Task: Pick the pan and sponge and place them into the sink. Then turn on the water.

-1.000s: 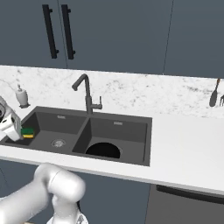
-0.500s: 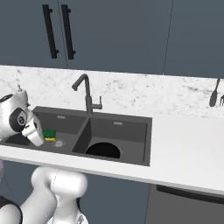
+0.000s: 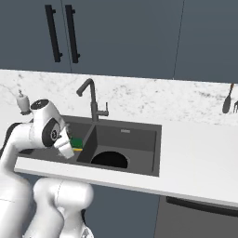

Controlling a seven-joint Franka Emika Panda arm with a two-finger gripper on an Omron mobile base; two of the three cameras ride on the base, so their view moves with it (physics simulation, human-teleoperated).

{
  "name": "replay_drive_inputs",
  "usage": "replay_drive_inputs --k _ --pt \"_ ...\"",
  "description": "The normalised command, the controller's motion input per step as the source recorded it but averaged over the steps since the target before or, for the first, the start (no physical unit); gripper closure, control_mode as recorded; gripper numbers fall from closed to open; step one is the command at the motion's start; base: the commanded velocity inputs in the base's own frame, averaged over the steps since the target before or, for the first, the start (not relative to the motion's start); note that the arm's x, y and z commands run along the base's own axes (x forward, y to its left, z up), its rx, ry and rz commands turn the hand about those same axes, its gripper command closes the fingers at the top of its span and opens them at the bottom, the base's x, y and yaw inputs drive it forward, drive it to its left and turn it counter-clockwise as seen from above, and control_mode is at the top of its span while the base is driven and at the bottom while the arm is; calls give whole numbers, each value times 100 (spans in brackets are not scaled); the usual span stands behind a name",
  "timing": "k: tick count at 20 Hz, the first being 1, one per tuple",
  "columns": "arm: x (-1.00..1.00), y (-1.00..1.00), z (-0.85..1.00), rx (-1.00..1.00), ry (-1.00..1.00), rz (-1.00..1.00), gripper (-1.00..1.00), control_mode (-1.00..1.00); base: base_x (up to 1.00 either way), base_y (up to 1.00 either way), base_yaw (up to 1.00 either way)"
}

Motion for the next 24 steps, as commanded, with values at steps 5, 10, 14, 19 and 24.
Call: replay_drive_inputs --k 5,10,14,19,24 --pt "-5 -100 46 32 0 14 100 -100 0 0 0" --pt "16 -99 9 26 0 26 100 -100 0 0 0" --pt "51 -79 0 11 1 28 100 -100 0 0 0" --pt "83 -33 0 0 13 14 100 -100 0 0 0" --pt "93 -1 0 -2 25 2 100 -100 0 0 0"
